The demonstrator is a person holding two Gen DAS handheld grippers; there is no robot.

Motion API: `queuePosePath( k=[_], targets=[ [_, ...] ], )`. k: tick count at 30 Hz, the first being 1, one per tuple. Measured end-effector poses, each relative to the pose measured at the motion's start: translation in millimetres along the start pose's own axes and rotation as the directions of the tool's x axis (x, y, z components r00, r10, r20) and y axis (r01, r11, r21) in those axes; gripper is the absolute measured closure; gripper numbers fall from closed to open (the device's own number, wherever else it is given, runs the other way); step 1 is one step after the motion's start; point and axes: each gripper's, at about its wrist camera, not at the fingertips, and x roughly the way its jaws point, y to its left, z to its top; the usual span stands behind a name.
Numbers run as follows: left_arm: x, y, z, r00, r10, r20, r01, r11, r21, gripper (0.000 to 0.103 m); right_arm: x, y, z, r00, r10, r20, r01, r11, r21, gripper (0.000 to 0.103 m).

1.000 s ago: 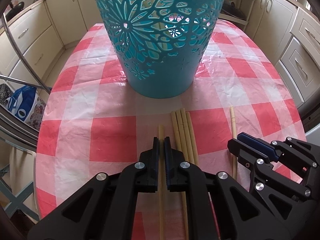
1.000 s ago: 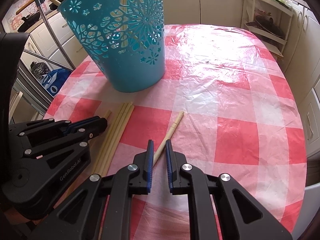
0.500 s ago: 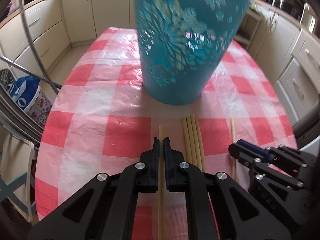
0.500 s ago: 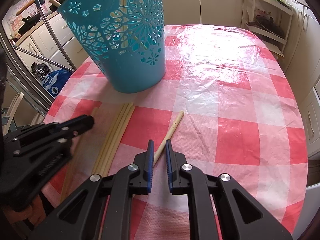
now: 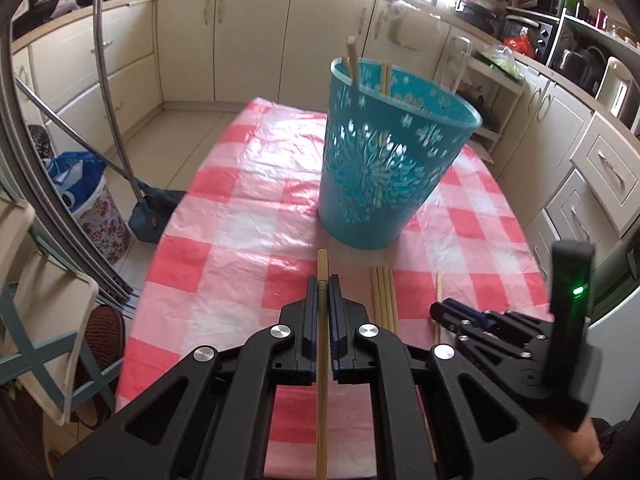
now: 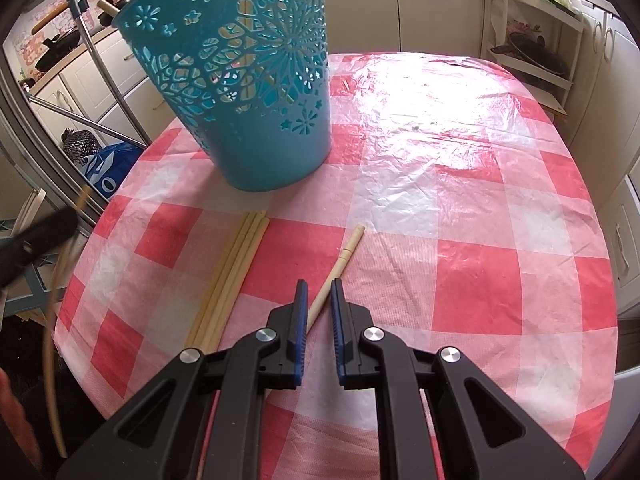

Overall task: Organize utensils
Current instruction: 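Lift the held stick with the left tool up toward the basket rim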

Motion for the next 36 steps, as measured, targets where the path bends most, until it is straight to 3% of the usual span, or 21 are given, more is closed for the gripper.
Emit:
queuePosePath(
  k=[12, 36],
  targets=[
    [-52, -10, 21, 0.997, -0.005, 0.075, 0.005, 1.000, 0.003, 0.098, -1, -5, 0, 0.999, 0.028, 0.016, -0.029, 0.999, 0.027, 0.093],
    [-97, -36, 34, 0.993, -0.016, 0.118, 0.015, 1.000, 0.014, 0.098, -1, -13, -2, 0.997, 0.068, 0.044, -0.071, 0.996, 0.058, 0.094]
  ],
)
